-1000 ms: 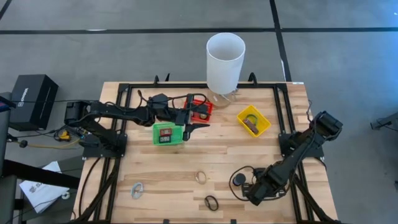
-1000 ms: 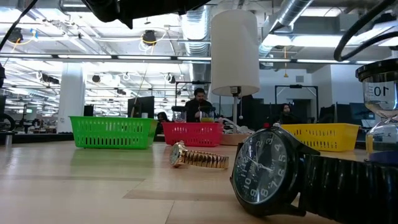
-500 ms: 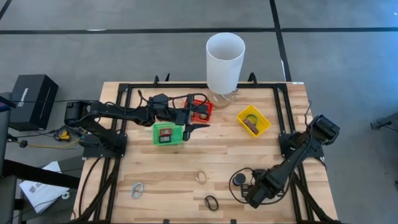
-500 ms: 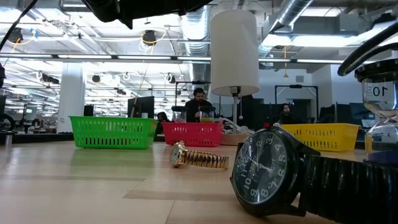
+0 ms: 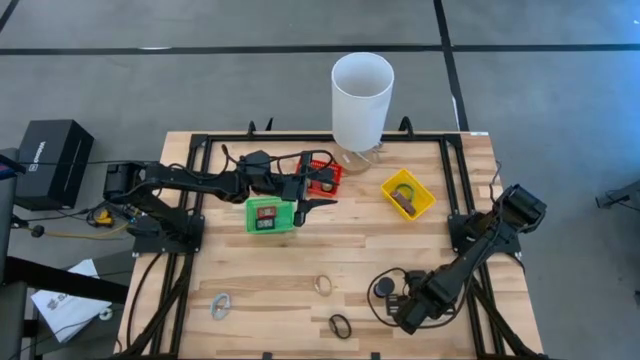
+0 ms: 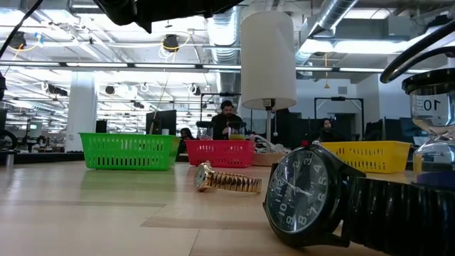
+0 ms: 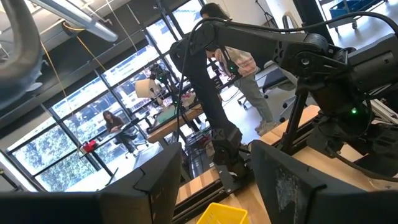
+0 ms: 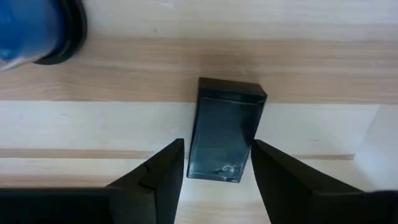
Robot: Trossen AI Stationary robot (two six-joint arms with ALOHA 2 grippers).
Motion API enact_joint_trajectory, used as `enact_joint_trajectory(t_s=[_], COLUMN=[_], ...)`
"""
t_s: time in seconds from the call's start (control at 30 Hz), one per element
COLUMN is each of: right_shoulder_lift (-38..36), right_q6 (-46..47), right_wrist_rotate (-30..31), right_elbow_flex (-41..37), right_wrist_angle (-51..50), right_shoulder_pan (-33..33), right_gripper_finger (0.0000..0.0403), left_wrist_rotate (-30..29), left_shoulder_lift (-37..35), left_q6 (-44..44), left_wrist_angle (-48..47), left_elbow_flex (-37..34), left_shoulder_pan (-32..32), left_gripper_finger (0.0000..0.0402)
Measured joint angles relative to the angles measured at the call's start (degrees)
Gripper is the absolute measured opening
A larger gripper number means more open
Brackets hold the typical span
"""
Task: Pick & Place Office items
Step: Put the black digital timer into the green bin
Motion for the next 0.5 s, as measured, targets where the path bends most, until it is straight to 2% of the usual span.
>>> enact_joint_trajectory(t_s=[0.37, 0.5], right_shoulder_lift=[-1.15, -2.37], right_q6=[-1.09, -1.07], right_wrist_rotate=[0.66, 4.39], right_elbow_flex=[0.25, 2.94], right_wrist_angle=[0.19, -3.74], right_shoulder_pan=[0.14, 0.75], right_gripper_finger=[0.0177, 0.0177], left_wrist_rotate=[0.0, 0.0], left_shoulder_lift=[0.0, 0.0], left_q6=[0.0, 0.0], left_wrist_angle=[0.01, 0.02], left_elbow_flex=[0.0, 0.0], left_shoulder_pan=[0.0, 0.0], left_gripper_finger=[0.0186, 0.0186])
